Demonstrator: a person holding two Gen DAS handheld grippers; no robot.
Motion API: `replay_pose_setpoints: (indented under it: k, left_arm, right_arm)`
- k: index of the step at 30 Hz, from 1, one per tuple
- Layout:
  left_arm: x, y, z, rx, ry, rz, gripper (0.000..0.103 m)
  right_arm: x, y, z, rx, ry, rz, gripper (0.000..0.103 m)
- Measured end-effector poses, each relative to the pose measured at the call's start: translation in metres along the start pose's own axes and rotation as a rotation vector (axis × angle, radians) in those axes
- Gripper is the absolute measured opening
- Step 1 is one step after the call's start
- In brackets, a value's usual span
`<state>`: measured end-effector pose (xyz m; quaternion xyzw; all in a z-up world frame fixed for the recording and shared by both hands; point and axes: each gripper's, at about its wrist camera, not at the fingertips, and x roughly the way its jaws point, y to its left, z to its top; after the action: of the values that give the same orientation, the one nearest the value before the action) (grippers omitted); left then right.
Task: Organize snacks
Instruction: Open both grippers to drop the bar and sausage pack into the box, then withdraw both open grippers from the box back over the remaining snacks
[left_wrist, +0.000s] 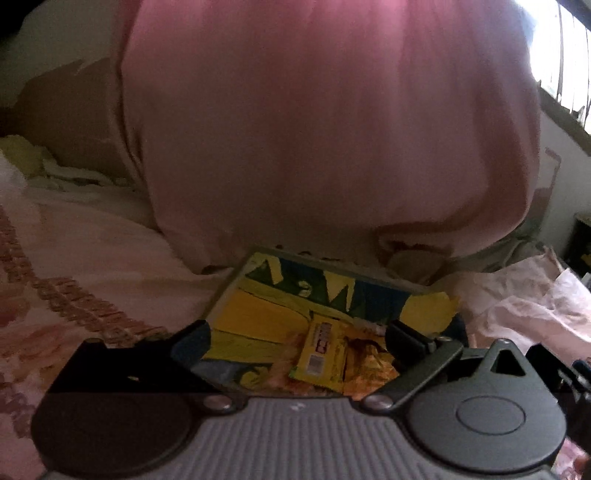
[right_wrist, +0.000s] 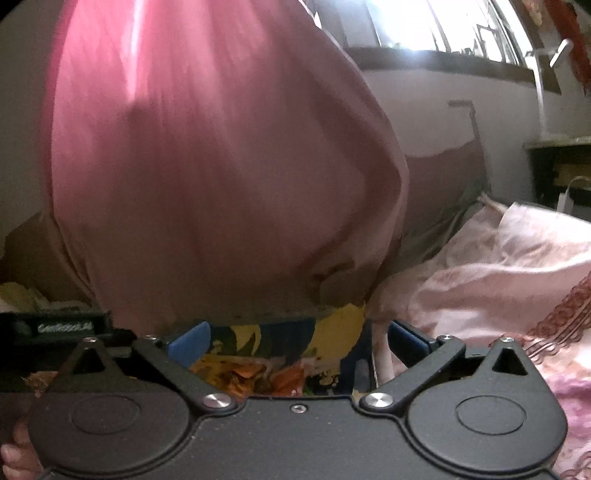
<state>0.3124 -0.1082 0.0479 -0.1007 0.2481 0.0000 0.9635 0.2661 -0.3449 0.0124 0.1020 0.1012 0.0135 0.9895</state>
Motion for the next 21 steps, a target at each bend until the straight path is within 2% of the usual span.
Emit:
replay_pose_setpoints:
  k: [9,21]
  left_arm:
    - [-0.077,0.023,-0.020,-0.002,-0.027,0.038,0.102]
    - [-0.142,0.052,-0.062,0.015,-0.002,0.062,0.103]
  right_arm:
    - [-0.061,0.010,0.008,0.019,-0.026,0.011,0.102]
    - [-0.130,0.019,-0.008,0.024,-0.002,0.021,0.102]
